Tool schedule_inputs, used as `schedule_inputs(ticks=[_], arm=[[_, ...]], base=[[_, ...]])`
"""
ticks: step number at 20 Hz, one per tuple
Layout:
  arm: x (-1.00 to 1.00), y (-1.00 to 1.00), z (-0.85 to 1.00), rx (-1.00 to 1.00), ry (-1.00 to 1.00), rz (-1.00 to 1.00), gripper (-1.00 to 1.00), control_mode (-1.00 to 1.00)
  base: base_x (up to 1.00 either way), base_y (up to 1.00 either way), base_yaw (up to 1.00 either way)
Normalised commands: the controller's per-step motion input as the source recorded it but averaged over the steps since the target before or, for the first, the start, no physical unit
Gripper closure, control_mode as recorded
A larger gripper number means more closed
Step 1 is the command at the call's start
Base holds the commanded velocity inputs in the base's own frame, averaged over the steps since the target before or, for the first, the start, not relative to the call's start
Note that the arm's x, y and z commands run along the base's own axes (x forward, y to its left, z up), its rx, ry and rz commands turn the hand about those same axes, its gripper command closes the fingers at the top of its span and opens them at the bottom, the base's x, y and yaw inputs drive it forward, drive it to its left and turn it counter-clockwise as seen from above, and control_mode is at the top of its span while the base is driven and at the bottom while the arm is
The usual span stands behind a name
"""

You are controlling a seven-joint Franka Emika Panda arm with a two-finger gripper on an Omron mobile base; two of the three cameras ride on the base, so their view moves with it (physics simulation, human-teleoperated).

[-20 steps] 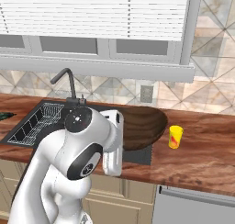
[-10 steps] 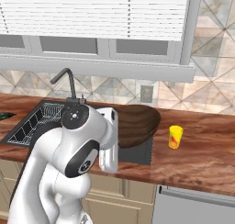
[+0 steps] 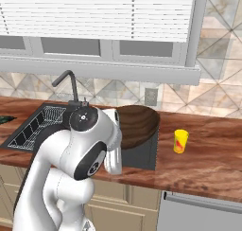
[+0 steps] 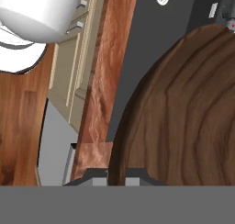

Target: Remove the eggplant and peach from the sink. Then move the bowl and cup from the counter to the sink for washing.

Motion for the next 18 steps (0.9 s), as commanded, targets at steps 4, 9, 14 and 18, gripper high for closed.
schedule_inputs(ticks=[4,9,14,18], arm=[[0.09,0.12,0.0,0.05,0.0,0.08,1.0,-1.0],[0.07,0.13,0.0,0.04,0.0,0.06,1.0,-1.0],[0.06,0.13,0.0,0.02,0.0,0.05,1.0,-1.0],[0.05,0.11,0.0,0.01,0.0,0.02,1.0,-1.0]], base=[[0.0,0.0,0.0],[0.0,0.0,0.0],[0.0,0.0,0.0],[0.0,0.0,0.0]])
